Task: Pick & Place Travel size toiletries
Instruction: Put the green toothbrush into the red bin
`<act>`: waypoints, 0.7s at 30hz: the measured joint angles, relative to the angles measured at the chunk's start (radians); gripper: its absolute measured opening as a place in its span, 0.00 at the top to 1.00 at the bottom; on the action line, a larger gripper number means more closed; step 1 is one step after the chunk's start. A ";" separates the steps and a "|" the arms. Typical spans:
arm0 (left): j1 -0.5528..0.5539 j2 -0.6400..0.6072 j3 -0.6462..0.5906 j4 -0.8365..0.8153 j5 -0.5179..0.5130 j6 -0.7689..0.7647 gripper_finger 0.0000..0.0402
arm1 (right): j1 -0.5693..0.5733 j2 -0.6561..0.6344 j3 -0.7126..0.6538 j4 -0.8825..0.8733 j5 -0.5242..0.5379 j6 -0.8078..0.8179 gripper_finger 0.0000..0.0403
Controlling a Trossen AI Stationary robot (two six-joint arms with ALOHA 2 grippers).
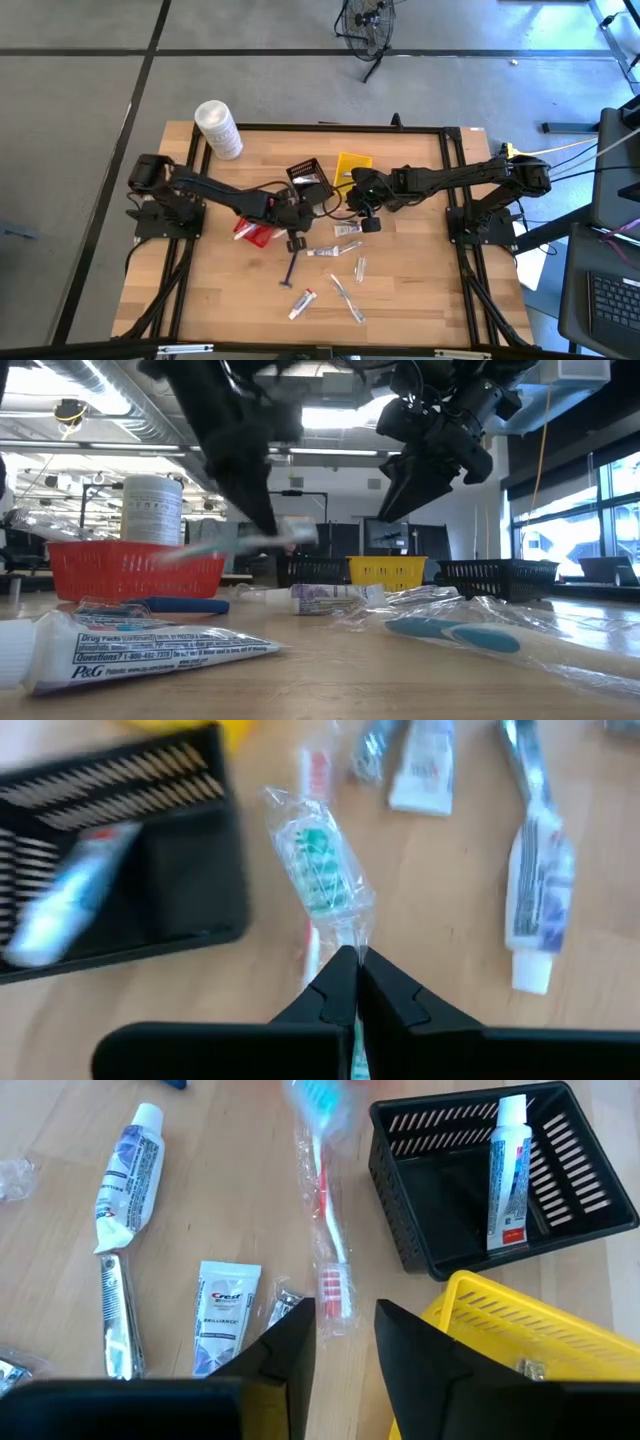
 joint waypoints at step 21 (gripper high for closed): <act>-0.095 -0.195 -0.001 -0.482 -0.045 -0.474 0.99 | 0.000 0.000 0.000 -0.001 0.000 0.022 0.82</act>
